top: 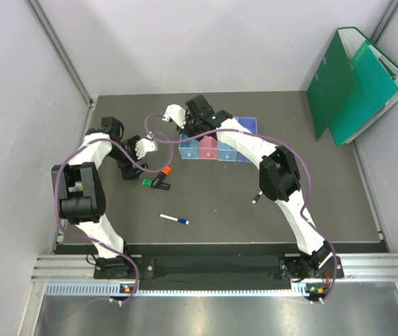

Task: Sort the stationery into containers
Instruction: Place the stationery in the storage box.

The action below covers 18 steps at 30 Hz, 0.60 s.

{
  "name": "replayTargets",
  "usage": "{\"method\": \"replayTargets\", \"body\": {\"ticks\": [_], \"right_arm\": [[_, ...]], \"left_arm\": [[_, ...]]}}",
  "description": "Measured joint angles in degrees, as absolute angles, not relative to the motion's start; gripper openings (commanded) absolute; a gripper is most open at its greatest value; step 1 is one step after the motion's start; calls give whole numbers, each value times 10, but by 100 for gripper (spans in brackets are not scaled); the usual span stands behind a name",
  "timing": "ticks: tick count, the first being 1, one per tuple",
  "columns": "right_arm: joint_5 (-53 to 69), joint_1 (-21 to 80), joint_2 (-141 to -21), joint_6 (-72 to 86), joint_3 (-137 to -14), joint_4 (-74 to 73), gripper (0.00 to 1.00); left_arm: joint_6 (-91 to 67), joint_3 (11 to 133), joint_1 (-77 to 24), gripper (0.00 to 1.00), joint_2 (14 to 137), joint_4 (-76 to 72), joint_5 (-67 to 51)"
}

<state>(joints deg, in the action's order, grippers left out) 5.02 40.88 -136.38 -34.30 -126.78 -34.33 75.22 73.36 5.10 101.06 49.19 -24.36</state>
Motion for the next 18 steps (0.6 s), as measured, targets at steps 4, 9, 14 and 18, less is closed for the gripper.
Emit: {"method": "replayTargets", "body": {"ticks": [4,9,14,18], "right_arm": [[48,409,-1364,-343,-1268,-343,33],[45,409,-1364,-344,-1268,-343,38],[41,409,-1364,-344,-1268,-343,40],[31,409,-1364,-344,-1268,-343,40]], "left_arm": [[752,734,51,96,1011,491,-243],[754,734,51,96,1011,491,-242],[756,734,51,92,1011,491,-242],[759,734,51,88,1017,490,-241]]}}
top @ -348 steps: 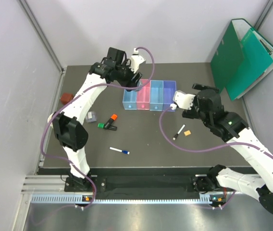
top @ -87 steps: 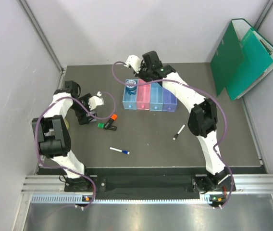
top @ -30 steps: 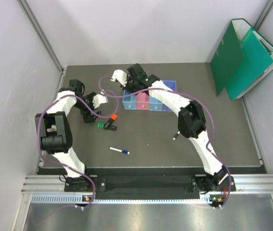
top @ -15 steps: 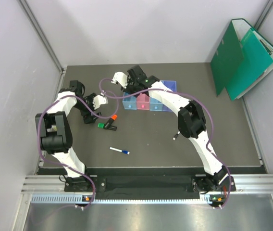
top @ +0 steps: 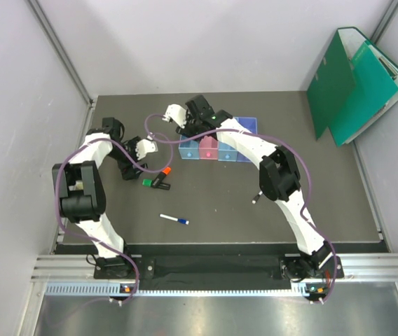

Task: Sort the stationery into containers
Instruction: Place the stationery in the storage box, then pick up the stationery from the center of the board.

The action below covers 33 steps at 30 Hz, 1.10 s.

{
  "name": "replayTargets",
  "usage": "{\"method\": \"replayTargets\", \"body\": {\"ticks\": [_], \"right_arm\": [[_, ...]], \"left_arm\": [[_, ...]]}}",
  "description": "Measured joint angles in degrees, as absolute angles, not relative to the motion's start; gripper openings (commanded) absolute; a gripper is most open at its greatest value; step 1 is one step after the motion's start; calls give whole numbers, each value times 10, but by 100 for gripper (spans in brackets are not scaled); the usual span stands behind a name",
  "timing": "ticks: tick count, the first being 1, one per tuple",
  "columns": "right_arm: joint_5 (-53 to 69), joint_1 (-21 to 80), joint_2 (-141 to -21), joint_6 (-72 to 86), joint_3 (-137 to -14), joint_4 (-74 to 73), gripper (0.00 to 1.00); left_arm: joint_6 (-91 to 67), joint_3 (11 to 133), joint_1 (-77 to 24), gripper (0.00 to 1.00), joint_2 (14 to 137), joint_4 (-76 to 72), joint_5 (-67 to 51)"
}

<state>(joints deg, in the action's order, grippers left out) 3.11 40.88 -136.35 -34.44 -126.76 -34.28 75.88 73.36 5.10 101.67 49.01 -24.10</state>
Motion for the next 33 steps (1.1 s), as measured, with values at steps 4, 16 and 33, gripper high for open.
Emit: {"method": "replayTargets", "body": {"ticks": [4,16,33], "right_arm": [[25,409,-1364,-344,-1267,-343,40],[7,407,-1355,-345,-1241,-341,41],[-20,384,-1239,-342,-1197,-341,50]], "left_arm": [[762,734,51,83,1026,485,-234],[755,733,51,59,1044,462,-227],[703,741,49,48,1019,460,-239]]}}
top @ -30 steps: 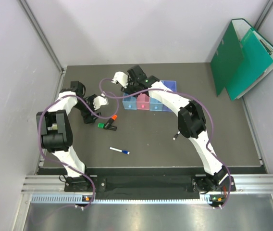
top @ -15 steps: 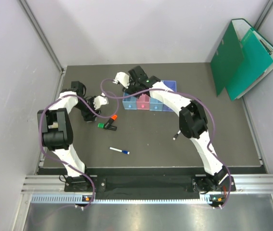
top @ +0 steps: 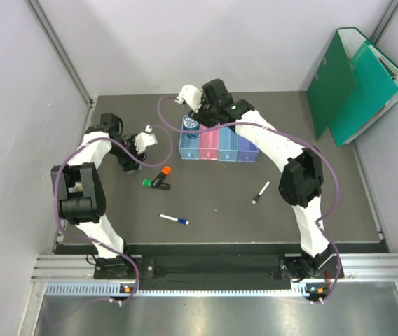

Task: Sort the stationery into containers
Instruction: Pick up the stationery from the center of the board.

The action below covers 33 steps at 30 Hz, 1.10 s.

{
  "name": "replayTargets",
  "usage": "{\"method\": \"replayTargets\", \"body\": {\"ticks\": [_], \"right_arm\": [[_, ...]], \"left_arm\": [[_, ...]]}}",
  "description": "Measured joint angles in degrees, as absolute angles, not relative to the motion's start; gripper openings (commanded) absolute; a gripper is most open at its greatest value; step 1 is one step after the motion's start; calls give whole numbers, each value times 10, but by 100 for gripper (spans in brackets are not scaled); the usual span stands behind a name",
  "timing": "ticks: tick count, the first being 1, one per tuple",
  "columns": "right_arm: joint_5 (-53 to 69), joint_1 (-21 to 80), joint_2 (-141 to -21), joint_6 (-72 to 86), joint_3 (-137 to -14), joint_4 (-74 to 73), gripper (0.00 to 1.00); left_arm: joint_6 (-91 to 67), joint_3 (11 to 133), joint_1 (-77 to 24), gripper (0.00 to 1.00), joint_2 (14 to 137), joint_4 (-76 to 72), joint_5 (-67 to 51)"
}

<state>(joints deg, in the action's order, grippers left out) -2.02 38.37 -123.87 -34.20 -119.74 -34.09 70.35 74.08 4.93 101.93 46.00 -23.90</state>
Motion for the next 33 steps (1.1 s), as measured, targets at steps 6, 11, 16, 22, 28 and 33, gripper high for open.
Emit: {"method": "replayTargets", "body": {"ticks": [6,11,16,22,28,33], "right_arm": [[-10,343,-1170,-323,-1183,-346,65],[41,310,-1115,-300,-1176,-375,79],[130,294,-1077,-282,-1176,-413,91],[263,295,-1051,-252,-1170,-457,100],[400,278,-1046,-187,-1170,-465,99],[552,218,-1043,-77,-1157,-408,100]], "left_arm": [[658,767,43,48,948,440,-252],[620,767,23,47,855,389,-252],[578,768,-34,45,776,343,-241],[518,768,-157,42,707,295,-193],[466,776,-287,36,656,263,-136],[438,789,-347,32,632,254,-104]]}}
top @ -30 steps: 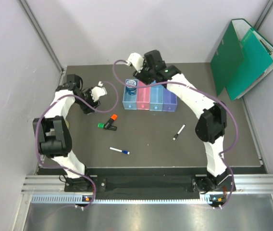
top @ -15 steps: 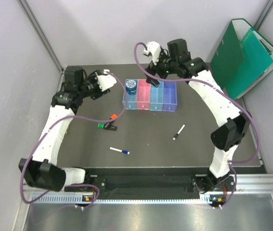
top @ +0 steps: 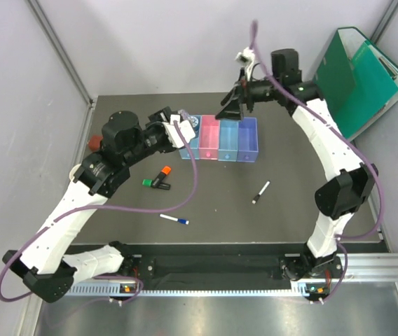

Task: Sort the stationery into containers
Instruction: Pick up the stationery from the center of the board.

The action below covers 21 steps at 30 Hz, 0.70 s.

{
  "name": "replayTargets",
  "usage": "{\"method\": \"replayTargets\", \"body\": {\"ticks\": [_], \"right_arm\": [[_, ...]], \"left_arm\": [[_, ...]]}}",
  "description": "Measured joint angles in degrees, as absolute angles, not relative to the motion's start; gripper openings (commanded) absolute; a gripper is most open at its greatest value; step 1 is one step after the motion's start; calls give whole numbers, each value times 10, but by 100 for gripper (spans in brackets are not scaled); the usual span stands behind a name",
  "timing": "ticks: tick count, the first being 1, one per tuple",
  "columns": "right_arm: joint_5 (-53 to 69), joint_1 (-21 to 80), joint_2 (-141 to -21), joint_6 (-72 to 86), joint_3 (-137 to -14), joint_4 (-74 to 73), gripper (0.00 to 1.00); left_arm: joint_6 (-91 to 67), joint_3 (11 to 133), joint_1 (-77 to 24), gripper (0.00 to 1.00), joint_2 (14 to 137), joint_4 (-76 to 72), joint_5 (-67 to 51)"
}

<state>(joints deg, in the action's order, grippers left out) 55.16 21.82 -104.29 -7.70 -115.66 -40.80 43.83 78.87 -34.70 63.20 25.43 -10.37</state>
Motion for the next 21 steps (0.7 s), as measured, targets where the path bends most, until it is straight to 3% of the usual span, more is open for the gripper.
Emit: {"method": "replayTargets", "body": {"ticks": [2,6,10,21], "right_arm": [[632,193,-1036,16,-1125,-341,100],[755,163,-1030,436,-986,107,100],[808,170,-1056,652,-964,341,100],[853,216,-1085,812,-1017,558,100]], "left_arm": [[431,789,-357,30,625,255,-95],[416,789,-363,26,616,255,-86],[400,789,-369,23,612,255,-81],[370,828,-394,20,616,256,-83]]}}
